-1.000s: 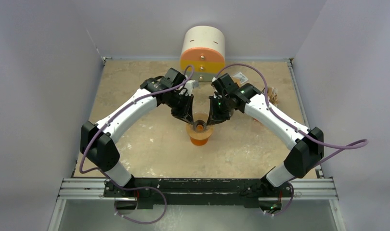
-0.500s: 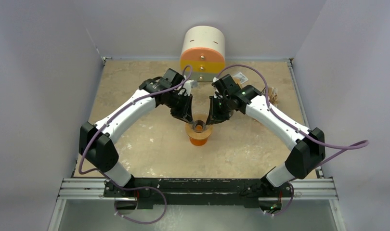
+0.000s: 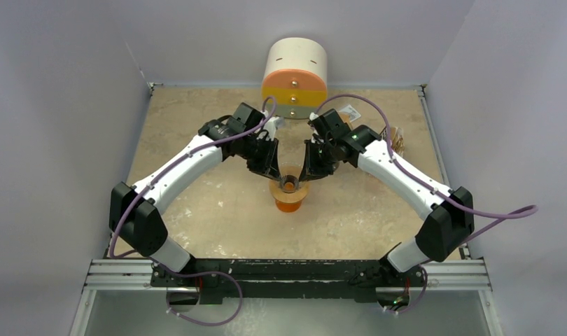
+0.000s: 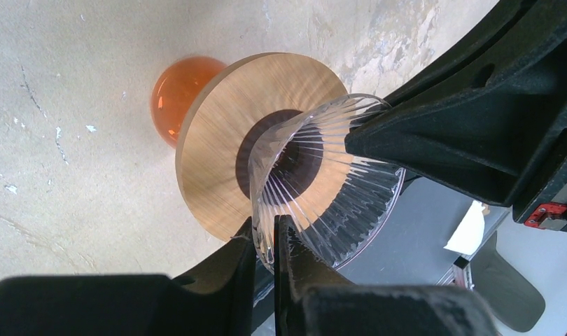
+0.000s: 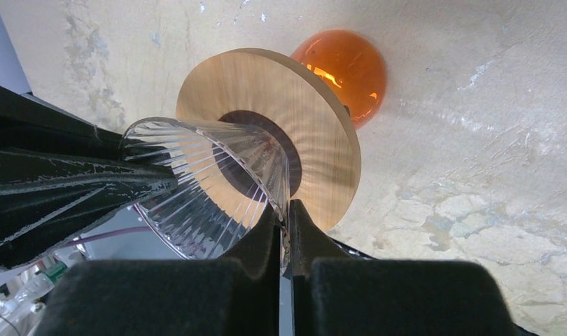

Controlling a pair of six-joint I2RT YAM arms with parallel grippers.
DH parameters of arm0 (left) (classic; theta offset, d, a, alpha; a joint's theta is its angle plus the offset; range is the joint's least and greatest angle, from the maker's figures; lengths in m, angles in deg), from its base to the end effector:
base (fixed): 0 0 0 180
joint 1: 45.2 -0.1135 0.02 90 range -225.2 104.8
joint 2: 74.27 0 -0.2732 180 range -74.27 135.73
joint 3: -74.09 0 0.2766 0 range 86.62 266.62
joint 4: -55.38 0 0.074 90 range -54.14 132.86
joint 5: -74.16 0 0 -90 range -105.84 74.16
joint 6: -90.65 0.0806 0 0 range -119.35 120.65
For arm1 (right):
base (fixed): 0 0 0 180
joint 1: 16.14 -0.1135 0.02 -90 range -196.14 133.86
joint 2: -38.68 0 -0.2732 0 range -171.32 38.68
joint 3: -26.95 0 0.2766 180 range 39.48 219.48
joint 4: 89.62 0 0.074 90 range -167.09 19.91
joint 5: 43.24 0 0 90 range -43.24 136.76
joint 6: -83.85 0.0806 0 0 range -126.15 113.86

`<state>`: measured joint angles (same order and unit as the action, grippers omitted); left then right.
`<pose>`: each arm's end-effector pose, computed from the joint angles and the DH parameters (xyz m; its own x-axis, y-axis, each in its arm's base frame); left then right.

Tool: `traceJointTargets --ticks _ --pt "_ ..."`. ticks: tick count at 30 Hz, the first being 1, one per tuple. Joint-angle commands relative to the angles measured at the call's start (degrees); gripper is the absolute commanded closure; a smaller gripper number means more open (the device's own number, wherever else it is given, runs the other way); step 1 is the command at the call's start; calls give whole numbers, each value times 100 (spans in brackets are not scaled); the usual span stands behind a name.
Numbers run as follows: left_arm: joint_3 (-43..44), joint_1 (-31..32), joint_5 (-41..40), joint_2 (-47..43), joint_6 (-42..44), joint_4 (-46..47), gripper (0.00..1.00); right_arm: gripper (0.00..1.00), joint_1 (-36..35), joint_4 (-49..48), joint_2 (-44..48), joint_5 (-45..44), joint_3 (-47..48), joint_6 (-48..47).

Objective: Place the coffee filter in the dripper
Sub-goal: Pick up the coffee filter from the coffee filter holder.

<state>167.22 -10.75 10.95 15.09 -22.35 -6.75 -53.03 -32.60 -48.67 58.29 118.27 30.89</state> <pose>0.2842 -0.2390 0.2806 -0.9197 0.2080 -0.3329 0.3700 0.7427 -0.5582 0.2905 0.2381 0.2833 -0.9224 0.0457 -0.3836 -0.1612 0.8569 0.4896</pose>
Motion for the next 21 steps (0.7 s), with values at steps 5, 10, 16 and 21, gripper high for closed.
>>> traceJointTargets --ticks 5,10,16,21 --pt "294 96 116 229 332 -612 81 91 8 629 -294 -419 96 -246" --pt "478 93 109 246 340 -675 75 84 8 733 -249 -385 289 -234" --pt "683 91 70 264 354 -776 70 74 10 822 -201 -371 454 -204" --pt "788 88 -5 275 401 -855 63 66 10 812 -147 -364 529 -162"
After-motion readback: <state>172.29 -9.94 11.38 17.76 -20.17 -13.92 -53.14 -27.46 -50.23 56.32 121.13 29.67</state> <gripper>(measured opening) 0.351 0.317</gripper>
